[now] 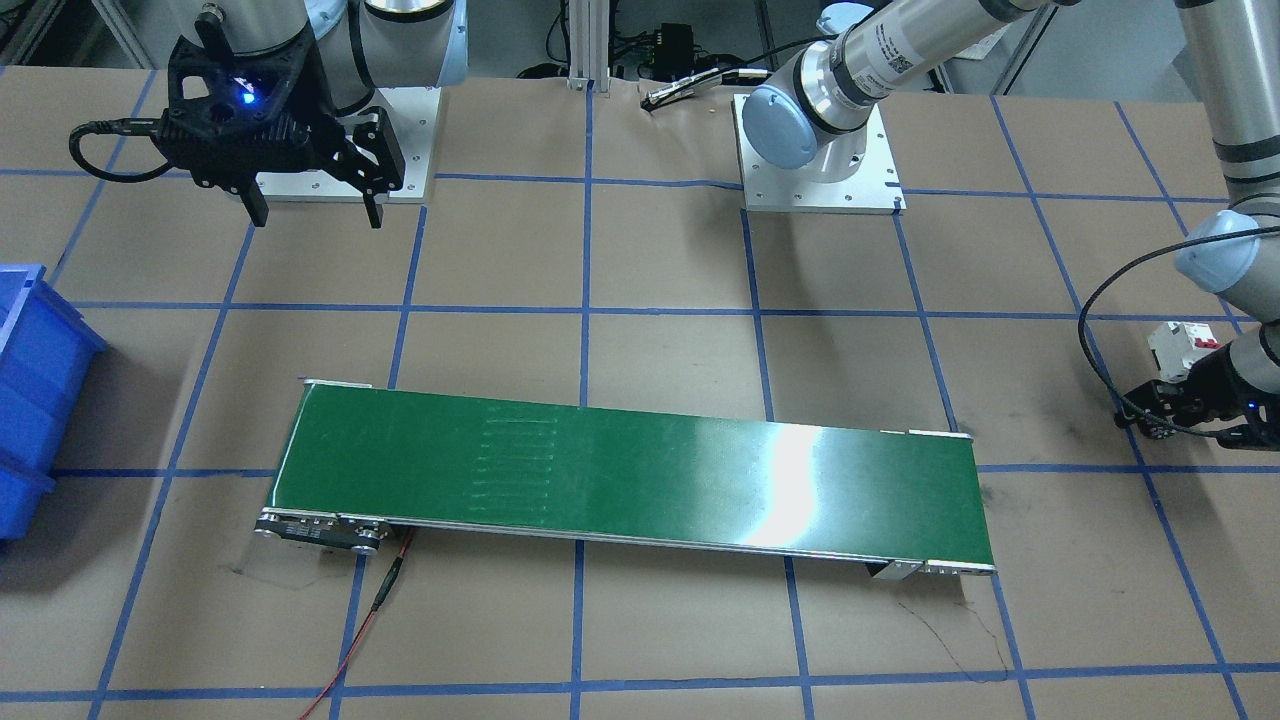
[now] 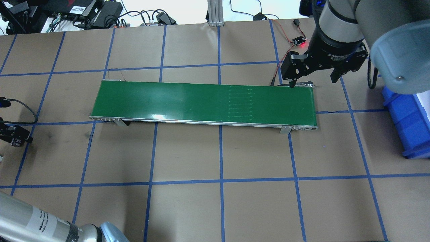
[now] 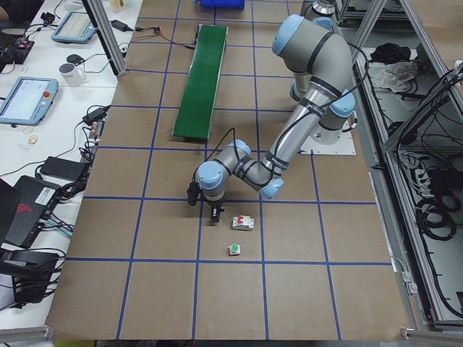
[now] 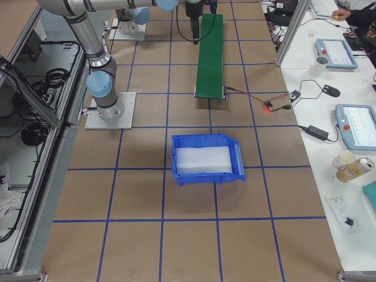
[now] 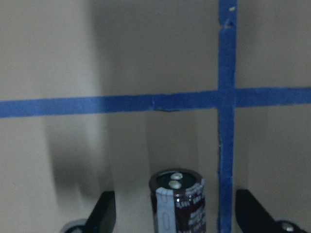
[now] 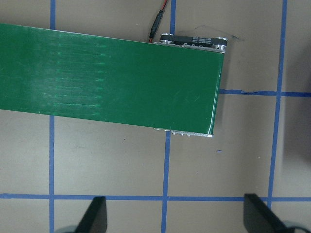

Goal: Move capacitor from left to right
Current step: 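Carry the capacitor with the left gripper toward the conveyor's near end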

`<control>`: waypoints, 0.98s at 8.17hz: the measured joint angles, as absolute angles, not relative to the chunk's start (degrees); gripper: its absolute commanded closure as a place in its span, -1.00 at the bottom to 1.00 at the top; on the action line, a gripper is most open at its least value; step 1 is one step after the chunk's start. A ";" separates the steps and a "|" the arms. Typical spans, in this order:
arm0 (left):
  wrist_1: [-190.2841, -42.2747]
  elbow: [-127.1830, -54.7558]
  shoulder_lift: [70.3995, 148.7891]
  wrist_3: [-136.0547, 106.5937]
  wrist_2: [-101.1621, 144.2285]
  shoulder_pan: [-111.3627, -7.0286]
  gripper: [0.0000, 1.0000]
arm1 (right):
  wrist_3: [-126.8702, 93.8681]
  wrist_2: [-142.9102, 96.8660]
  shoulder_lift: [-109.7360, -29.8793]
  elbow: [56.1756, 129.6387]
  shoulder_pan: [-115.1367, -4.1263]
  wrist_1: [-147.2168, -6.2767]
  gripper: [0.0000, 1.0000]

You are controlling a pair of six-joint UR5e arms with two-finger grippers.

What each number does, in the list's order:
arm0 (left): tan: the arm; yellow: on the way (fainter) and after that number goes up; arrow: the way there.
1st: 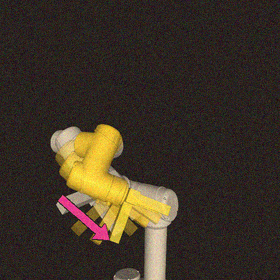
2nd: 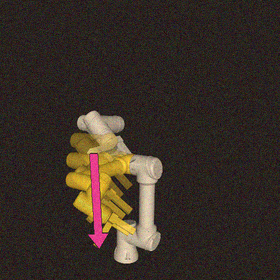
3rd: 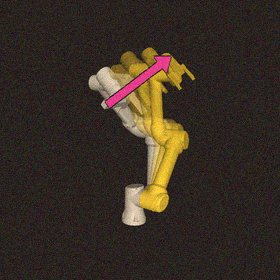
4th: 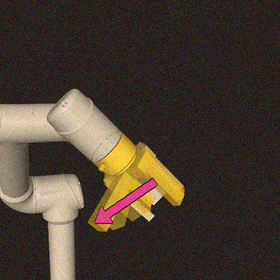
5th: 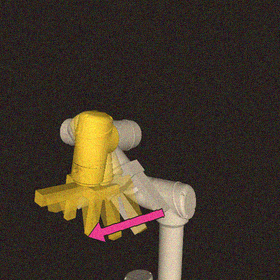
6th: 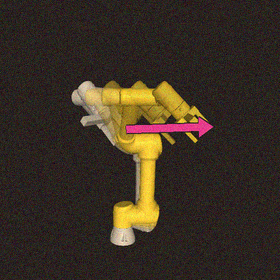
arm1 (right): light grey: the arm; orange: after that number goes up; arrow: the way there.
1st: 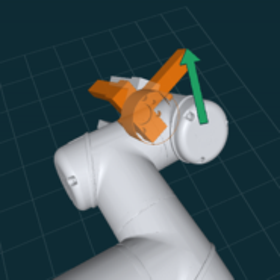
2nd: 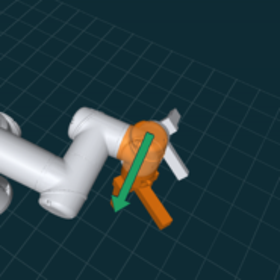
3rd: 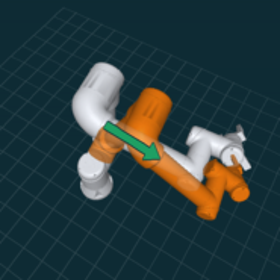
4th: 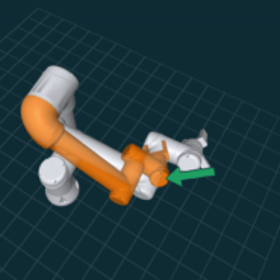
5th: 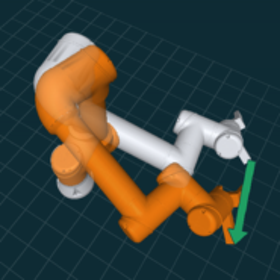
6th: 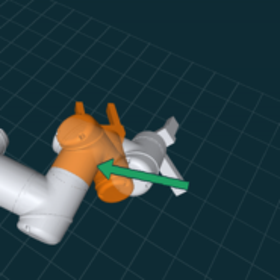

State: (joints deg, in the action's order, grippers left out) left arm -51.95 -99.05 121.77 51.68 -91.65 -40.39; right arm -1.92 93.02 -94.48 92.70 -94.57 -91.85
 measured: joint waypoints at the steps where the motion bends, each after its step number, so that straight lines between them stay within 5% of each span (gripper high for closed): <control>1: -51.99 -99.05 121.59 52.19 -91.86 -40.27 -0.47 | -1.88 92.99 -94.48 92.71 -94.57 -91.85 -1.00; 5: -53.69 -99.06 119.65 52.31 -92.13 -40.17 0.26 | -1.88 92.76 -94.48 92.70 -94.62 -91.93 -1.00; 8: -54.39 -99.11 119.56 52.53 -91.92 -40.16 0.26 | -1.85 92.74 -94.46 92.72 -94.61 -91.93 -1.00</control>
